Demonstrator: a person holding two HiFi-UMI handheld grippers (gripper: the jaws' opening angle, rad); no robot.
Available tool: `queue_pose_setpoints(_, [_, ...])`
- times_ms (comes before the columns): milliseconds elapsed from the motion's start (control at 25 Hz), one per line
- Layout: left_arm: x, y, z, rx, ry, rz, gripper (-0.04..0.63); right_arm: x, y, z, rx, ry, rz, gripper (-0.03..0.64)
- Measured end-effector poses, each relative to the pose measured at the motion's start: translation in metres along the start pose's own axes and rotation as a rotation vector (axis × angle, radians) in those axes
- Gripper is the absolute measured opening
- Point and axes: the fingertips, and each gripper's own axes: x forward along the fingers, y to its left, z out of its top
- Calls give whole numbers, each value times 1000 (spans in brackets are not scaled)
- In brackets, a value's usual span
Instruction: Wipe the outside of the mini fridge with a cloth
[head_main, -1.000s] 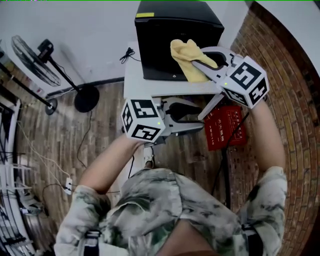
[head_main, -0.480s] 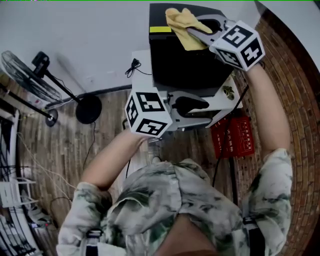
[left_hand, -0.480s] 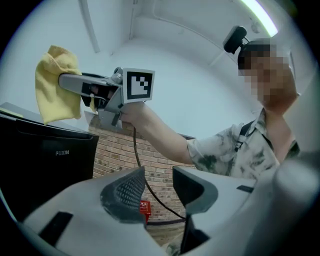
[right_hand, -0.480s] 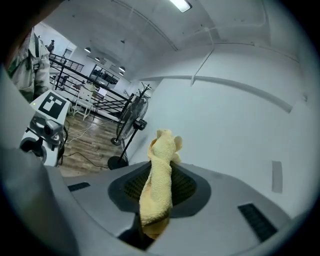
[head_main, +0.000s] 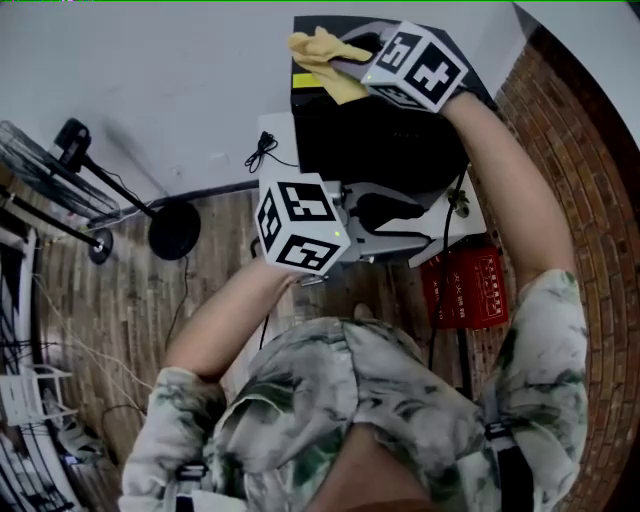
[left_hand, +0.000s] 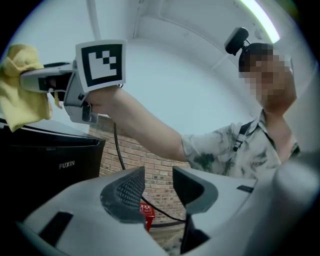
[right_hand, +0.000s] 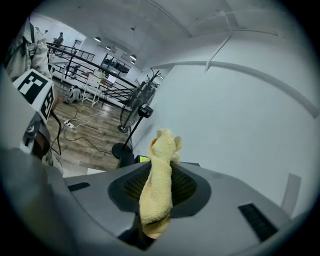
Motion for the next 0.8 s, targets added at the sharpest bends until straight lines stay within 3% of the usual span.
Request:
queue_pose_setpoints(280, [13, 30, 10, -4, -8, -1, 166, 8, -27, -59, -4, 109, 13, 98])
queue_pose_setpoints(800, [69, 65, 21, 3, 7, -55, 166, -61, -100, -214, 61, 314, -105, 98])
